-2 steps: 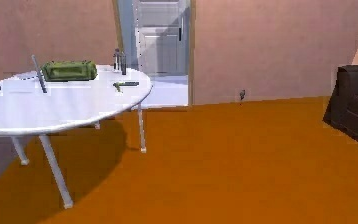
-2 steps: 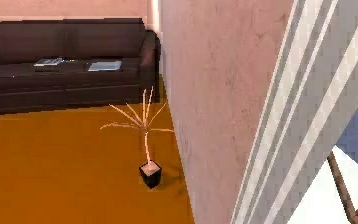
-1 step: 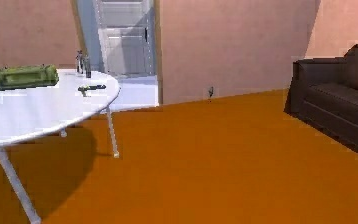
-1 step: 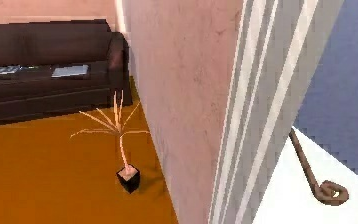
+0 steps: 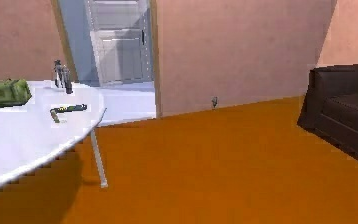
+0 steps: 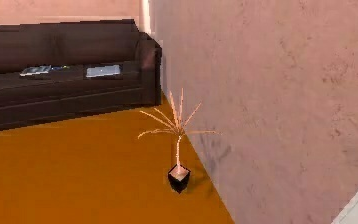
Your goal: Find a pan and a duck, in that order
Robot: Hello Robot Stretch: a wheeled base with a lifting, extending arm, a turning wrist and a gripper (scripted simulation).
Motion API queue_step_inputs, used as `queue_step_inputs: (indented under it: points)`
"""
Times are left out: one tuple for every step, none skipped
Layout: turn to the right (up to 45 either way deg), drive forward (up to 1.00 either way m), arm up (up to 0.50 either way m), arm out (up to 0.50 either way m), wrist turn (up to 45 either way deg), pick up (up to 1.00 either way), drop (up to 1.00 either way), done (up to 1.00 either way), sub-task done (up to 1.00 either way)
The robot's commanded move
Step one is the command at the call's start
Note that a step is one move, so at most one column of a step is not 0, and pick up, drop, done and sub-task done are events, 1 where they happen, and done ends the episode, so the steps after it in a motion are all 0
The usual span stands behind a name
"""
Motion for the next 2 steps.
queue_step_inputs:
  points:
    - [6.0, 0.00, 0.00, 0.00, 0.0, 0.00, 0.00, 0.00, 0.00]
    - [0.0, 1.00, 0.00, 0.00, 0.0, 0.00, 0.00, 0.00, 0.00]
